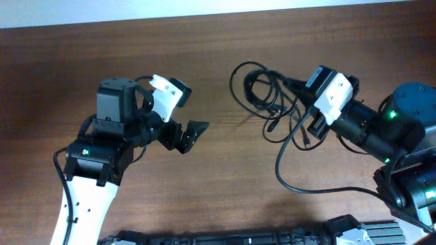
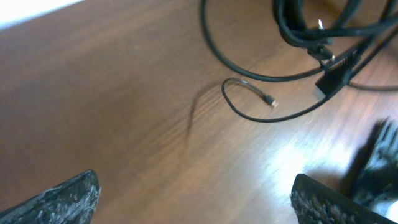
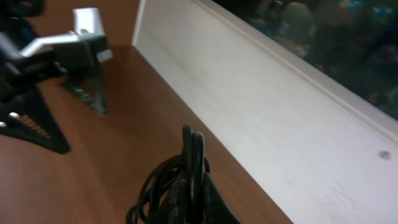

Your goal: Untangle cables

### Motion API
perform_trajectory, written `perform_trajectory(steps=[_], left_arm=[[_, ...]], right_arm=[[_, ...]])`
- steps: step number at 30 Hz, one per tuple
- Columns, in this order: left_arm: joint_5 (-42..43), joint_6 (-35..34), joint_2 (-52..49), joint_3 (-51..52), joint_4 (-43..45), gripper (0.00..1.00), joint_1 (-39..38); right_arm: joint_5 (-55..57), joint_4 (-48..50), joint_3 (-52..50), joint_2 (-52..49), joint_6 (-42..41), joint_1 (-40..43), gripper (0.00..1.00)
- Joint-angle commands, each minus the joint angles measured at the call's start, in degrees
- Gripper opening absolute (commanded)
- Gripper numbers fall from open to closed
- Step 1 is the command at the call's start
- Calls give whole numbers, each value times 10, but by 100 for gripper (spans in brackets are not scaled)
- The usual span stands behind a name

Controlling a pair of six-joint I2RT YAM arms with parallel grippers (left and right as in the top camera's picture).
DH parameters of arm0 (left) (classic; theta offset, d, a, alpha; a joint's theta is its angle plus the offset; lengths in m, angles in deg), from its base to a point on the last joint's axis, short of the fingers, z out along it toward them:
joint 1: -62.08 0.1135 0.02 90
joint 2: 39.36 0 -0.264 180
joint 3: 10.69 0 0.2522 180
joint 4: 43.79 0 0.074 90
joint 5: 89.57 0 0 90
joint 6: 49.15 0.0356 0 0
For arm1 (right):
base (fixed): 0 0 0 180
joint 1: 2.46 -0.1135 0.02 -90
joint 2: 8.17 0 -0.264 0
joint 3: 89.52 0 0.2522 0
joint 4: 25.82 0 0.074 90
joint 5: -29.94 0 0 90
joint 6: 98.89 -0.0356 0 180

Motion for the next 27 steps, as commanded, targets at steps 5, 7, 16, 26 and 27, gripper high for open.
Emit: perform_trajectory(steps=[5,7,16,26,27], left_arm=[[65,303,2,-6,2,99,-15],[65,340,2,-6,2,99,-15],[65,375,2,-6,92,99,-15],[156,374,2,-6,82,99,-15],[156,374,2,-6,76,99,-15]], right_arm=[[-176,-10,5,5,40,3,4],[-192,-19,5,5,40,3,4],[-310,-71,5,5,104,2,5],[-337,-77,5,5,104,2,5],[-337,-77,5,5,104,2,5]])
